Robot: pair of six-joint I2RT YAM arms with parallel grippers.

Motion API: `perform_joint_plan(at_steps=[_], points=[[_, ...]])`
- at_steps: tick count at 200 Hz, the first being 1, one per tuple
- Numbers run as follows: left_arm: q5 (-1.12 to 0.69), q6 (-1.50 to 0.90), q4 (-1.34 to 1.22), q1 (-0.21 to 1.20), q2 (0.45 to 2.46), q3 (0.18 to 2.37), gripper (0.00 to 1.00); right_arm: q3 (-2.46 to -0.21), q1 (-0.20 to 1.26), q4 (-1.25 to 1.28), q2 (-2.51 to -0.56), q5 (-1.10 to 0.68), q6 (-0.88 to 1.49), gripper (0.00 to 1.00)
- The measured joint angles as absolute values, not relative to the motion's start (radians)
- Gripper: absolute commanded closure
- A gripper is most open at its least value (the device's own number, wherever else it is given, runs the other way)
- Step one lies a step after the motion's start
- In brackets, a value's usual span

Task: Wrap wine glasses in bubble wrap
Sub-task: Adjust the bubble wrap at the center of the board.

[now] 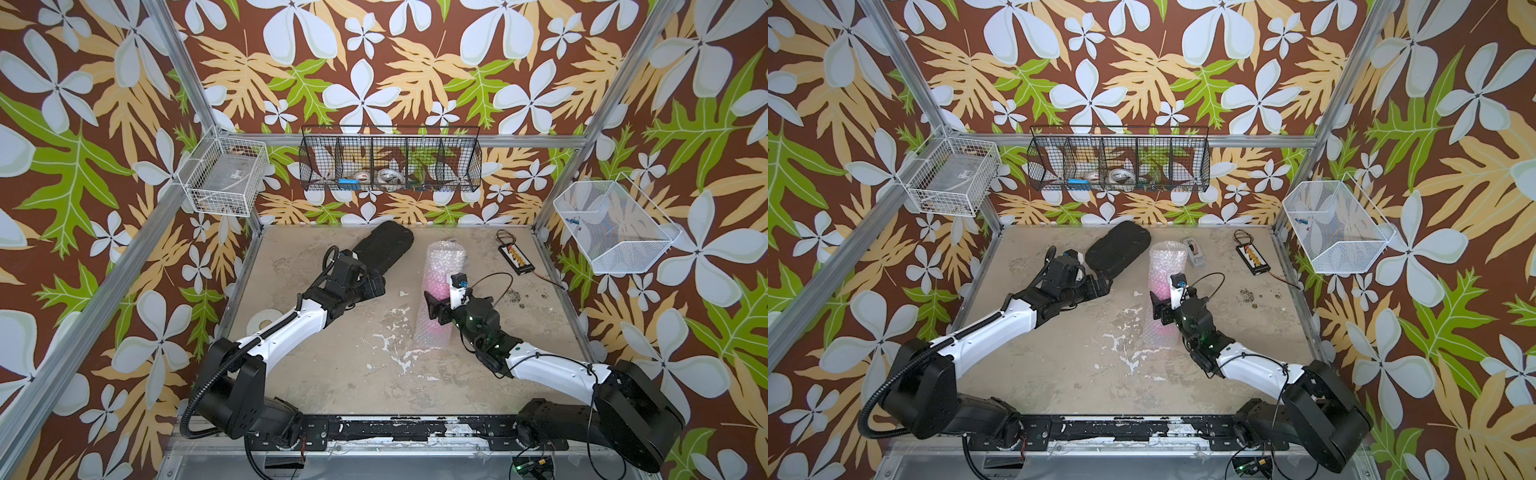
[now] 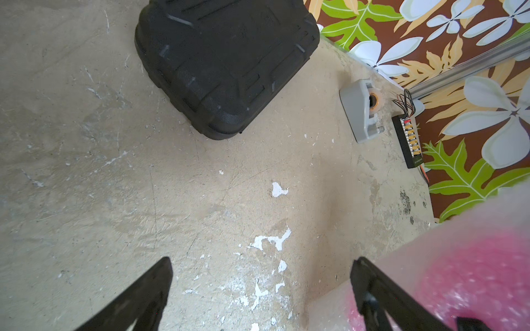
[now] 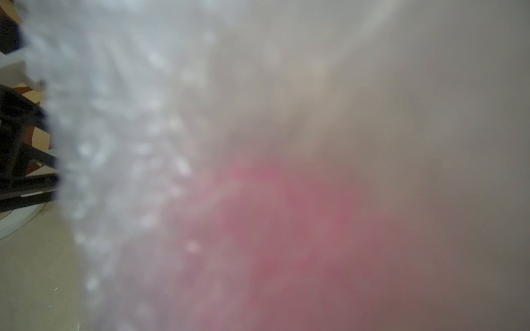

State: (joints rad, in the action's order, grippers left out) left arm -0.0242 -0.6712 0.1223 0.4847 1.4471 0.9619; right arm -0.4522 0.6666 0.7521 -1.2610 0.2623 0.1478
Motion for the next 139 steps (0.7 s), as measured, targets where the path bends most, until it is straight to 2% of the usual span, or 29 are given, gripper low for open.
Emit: perform_joint_plan(at_steps=[28,68,101,139], points=[[-0.024,-0.672,0.109,0.485,1.466,0.962,0.02,-0.404,0.707,0.947,-1.273,0.365,0.064,0.13],[-0.047,-0.670,0.090,0.485,1.509,0.988,0.03,-0.372,0.715,1.158,-1.379,0.419,-0.007,0.12],[-0.058,-0.660,0.063,0.485,1.520,0.994,0.03,-0.360,0.731,1.280,-1.459,0.417,-0.031,0.11],[-0.073,-0.664,0.040,0.485,1.552,0.996,0.03,-0.347,0.745,1.333,-1.493,0.414,-0.034,0.04]])
